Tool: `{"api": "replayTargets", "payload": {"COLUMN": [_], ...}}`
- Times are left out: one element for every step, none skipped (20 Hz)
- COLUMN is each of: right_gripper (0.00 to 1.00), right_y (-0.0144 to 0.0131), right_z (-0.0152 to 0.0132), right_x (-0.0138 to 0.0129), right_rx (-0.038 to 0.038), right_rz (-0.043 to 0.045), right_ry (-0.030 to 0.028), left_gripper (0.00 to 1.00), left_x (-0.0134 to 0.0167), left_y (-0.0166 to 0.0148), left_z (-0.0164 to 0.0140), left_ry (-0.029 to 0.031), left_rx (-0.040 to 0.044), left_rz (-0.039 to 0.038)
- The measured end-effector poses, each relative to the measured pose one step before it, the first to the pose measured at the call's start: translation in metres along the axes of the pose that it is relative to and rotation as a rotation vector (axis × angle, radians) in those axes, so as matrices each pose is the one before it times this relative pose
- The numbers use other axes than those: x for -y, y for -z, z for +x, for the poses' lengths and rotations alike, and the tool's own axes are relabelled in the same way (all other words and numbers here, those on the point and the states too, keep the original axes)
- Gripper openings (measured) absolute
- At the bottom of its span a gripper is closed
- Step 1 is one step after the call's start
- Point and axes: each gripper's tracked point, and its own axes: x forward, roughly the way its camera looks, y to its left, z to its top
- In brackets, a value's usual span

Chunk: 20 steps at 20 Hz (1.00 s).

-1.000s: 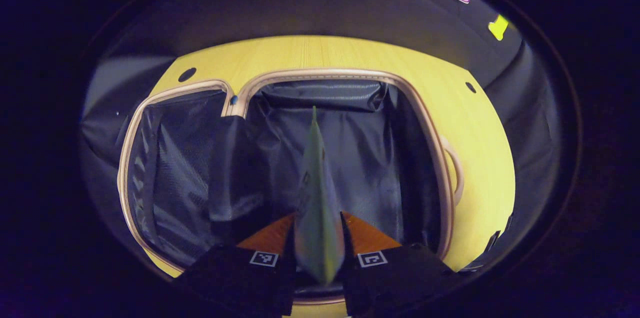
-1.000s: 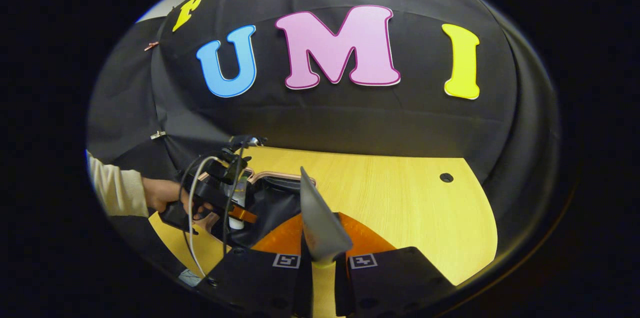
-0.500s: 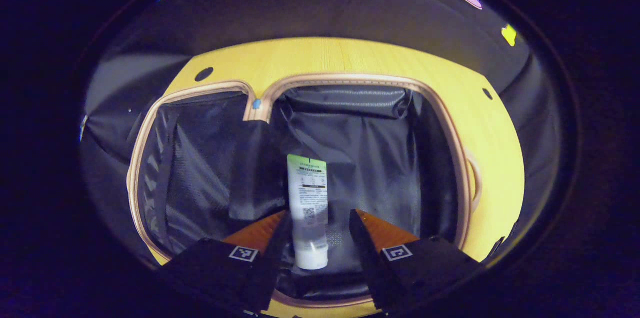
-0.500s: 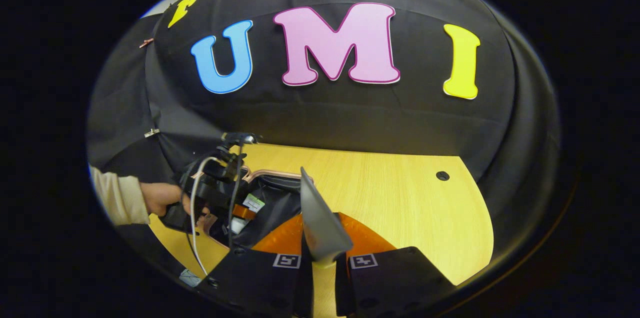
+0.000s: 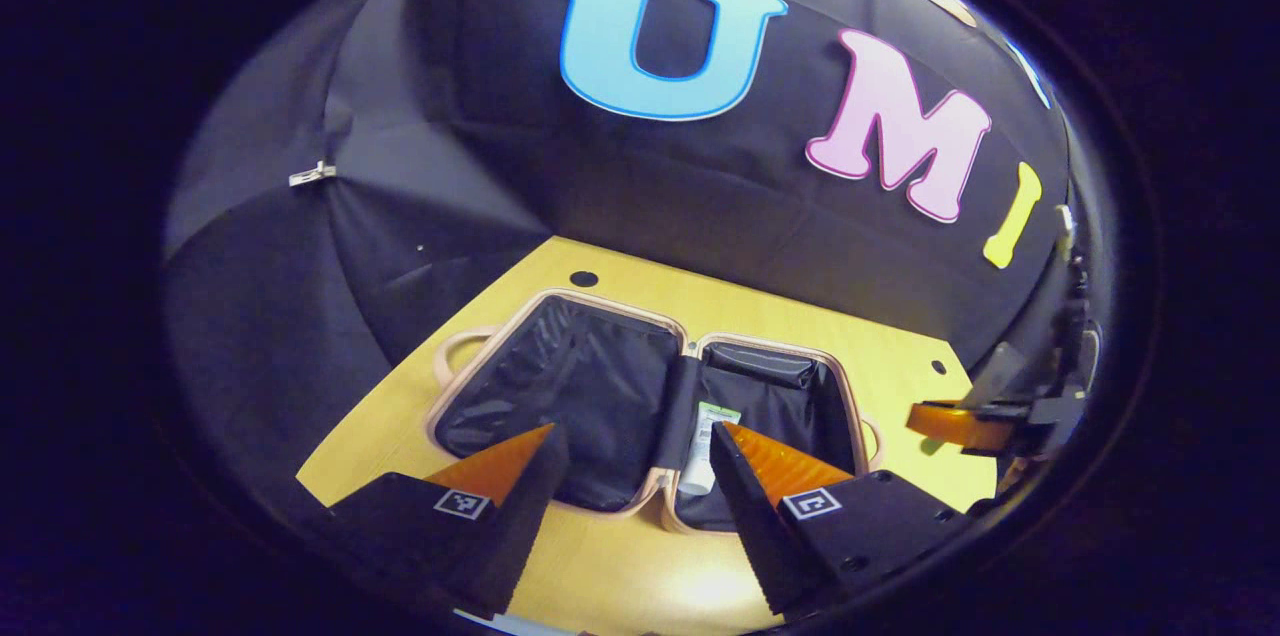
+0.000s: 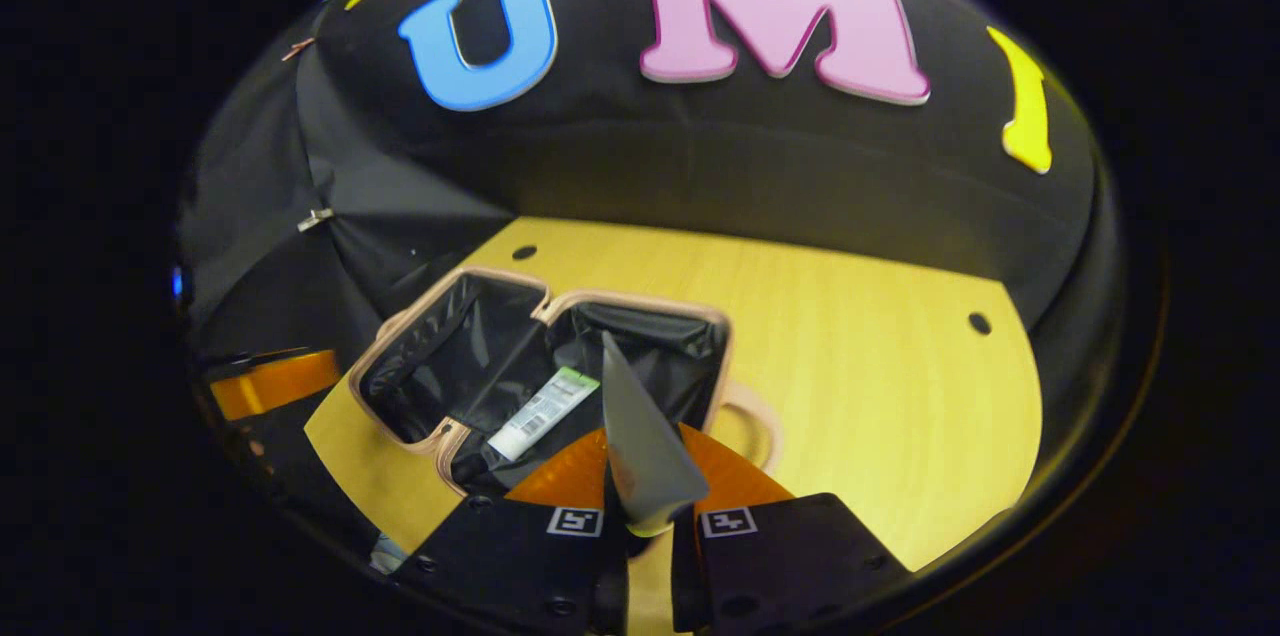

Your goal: First open the suitcase, pack the skin care products into it, and then close the suitcase.

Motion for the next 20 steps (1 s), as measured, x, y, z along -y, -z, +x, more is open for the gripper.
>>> {"api": "replayTargets", "payload": {"right_gripper": [0.20, 0.21, 0.20, 0.21, 0.21, 0.21, 0.21, 0.21, 0.21, 0.20, 0.21, 0.21, 0.22, 0.22, 0.23, 0.24, 0.28, 0.22, 0.42, 0.44], "right_y": [0.00979, 0.00603, 0.00691, 0.01097, 0.00987, 0.00570, -0.00002, -0.00163, 0.00228, 0.00174, 0.00139, 0.00303, 0.00371, -0.00162, -0.00471, -0.00278, 0.00249, 0.00148, -0.00008, -0.00126], "right_z": [0.01713, 0.01194, 0.01308, 0.01336, 0.01124, 0.01020, 0.01087, 0.01321, 0.00705, 0.00397, 0.00587, 0.00477, 0.00098, 0.00147, 0.00005, 0.00216, -0.00314, -0.00250, -0.00303, -0.00632], "right_x": [-0.00511, -0.00599, -0.00783, -0.01113, -0.00849, -0.00354, 0.00346, 0.00358, -0.00029, -0.00087, 0.00010, 0.00019, 0.00050, 0.00116, -0.00188, -0.00257, -0.00019, 0.00199, 0.00330, 0.00135], "right_rx": [-0.03429, -0.02633, -0.02215, -0.04385, -0.04977, -0.04736, -0.01635, -0.00711, -0.02762, -0.01938, -0.02384, -0.03103, -0.03842, -0.00952, 0.00834, -0.00395, -0.01581, -0.01102, 0.01041, 0.01216], "right_rz": [-0.02183, -0.02831, -0.02708, 0.00062, 0.03126, 0.04083, 0.01145, 0.01655, 0.00689, 0.01302, 0.02138, 0.02652, 0.02882, 0.02493, 0.02970, 0.01743, 0.01387, 0.00722, -0.00507, -0.01801], "right_ry": [0.02400, 0.01112, 0.00793, -0.00973, -0.00869, 0.01392, 0.02937, 0.02478, 0.00740, 0.00918, 0.00313, 0.00512, 0.00631, 0.00632, -0.00298, -0.01045, -0.00374, 0.00561, 0.00848, -0.00020], "left_gripper": [0.90, 0.87, 0.90, 0.90, 0.90, 0.91, 0.91, 0.91, 0.91, 0.91, 0.91, 0.90, 0.90, 0.90, 0.90, 0.90, 0.90, 0.90, 0.90, 0.90], "left_x": [-0.01292, -0.00999, -0.01443, -0.01379, -0.01221, -0.00891, -0.00781, -0.00830, -0.00739, -0.00522, -0.00670, -0.00715, -0.00718, -0.00484, -0.00440, -0.00375, -0.00303, -0.00467, -0.00387, -0.00484], "left_y": [0.00444, 0.00798, 0.00662, 0.00932, 0.00958, 0.00886, 0.00792, 0.00651, 0.00394, 0.00454, 0.00344, 0.00376, 0.00080, 0.00124, 0.00191, 0.00195, 0.00077, 0.00076, 0.00044, -0.00015], "left_z": [-0.00925, -0.00798, -0.00640, -0.00626, -0.00783, -0.00760, -0.00823, -0.00450, -0.00508, -0.00442, -0.00430, -0.00452, -0.00384, -0.00350, -0.00232, -0.00075, -0.00090, 0.00182, 0.00260, 0.00413], "left_ry": [-0.01156, -0.00940, -0.02226, -0.01837, -0.01446, -0.00740, 0.00032, -0.01069, -0.01051, -0.00885, -0.01038, -0.01076, -0.00996, -0.00619, -0.00644, -0.00129, -0.00122, -0.00641, -0.00184, -0.00397], "left_rx": [0.00304, -0.00229, -0.00101, -0.00961, -0.01185, -0.01621, -0.01759, -0.00759, 0.00081, -0.00213, -0.00192, -0.00293, 0.00266, 0.00084, -0.00035, 0.00077, -0.00004, -0.00017, -0.00037, -0.00105], "left_rz": [-0.02817, -0.02508, -0.01655, -0.01225, -0.01052, -0.00852, -0.00499, -0.00219, 0.00014, 0.00129, 0.00156, 0.00141, -0.00089, -0.00244, -0.00654, -0.01052, -0.00999, -0.00757, -0.00456, -0.00347]}}
